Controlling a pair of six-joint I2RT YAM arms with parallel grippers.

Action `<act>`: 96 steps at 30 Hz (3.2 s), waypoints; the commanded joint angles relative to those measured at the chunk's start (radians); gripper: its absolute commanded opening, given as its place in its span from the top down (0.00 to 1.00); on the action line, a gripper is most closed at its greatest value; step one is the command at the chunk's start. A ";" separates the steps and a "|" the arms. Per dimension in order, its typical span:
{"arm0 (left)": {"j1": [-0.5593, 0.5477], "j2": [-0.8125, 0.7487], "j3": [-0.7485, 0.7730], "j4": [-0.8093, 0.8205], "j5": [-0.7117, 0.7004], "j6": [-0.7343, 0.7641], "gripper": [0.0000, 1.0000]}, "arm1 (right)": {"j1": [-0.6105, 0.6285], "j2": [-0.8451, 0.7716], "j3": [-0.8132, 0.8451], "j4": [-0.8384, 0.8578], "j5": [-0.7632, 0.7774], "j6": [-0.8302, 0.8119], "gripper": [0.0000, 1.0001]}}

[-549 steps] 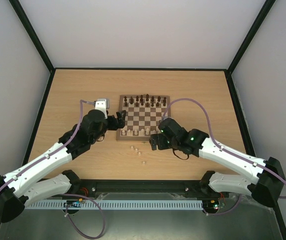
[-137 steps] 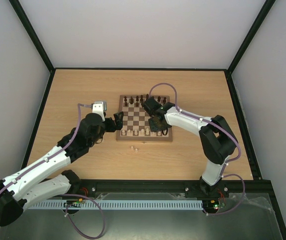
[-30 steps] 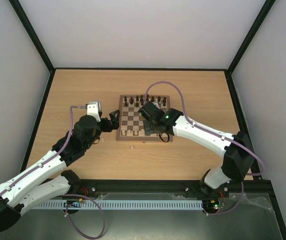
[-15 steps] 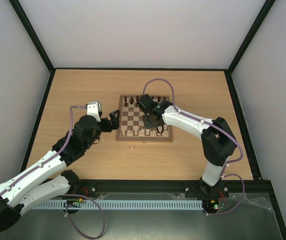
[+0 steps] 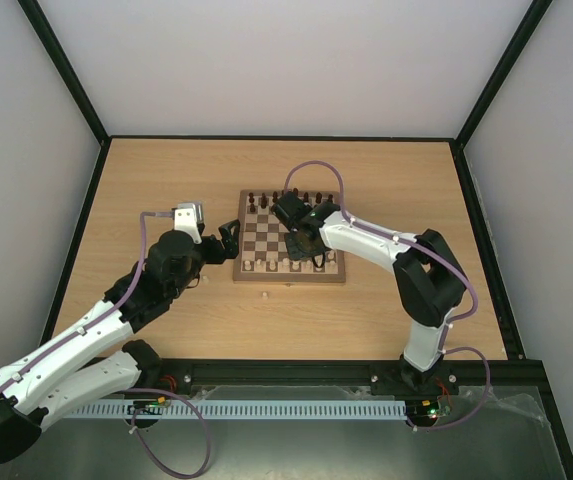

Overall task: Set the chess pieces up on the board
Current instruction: Place the chess piece on the chessboard, then pick up the chess piece at the center of the board.

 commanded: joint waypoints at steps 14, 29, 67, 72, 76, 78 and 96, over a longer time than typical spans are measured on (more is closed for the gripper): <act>0.006 -0.011 -0.003 0.011 -0.005 0.000 0.01 | -0.029 0.050 -0.015 0.006 -0.027 -0.023 0.89; 0.006 -0.004 -0.003 0.015 -0.006 0.000 0.01 | -0.031 0.051 -0.033 0.010 -0.031 -0.027 0.81; 0.009 0.063 -0.008 0.014 -0.148 -0.012 0.01 | -0.042 -0.360 -0.152 0.134 -0.206 -0.018 0.42; 0.009 0.050 0.047 -0.094 -0.189 -0.079 0.01 | -0.042 -0.387 -0.179 0.169 -0.273 -0.016 0.40; 0.009 0.049 0.051 -0.129 -0.186 -0.129 0.01 | -0.042 -0.402 -0.197 0.173 -0.269 -0.024 0.39; 0.009 0.077 0.071 -0.167 -0.174 -0.151 0.01 | -0.042 -0.410 -0.208 0.181 -0.278 -0.024 0.39; 0.005 0.046 0.113 -0.365 -0.192 -0.252 0.01 | -0.043 -0.420 -0.235 0.212 -0.352 -0.018 0.38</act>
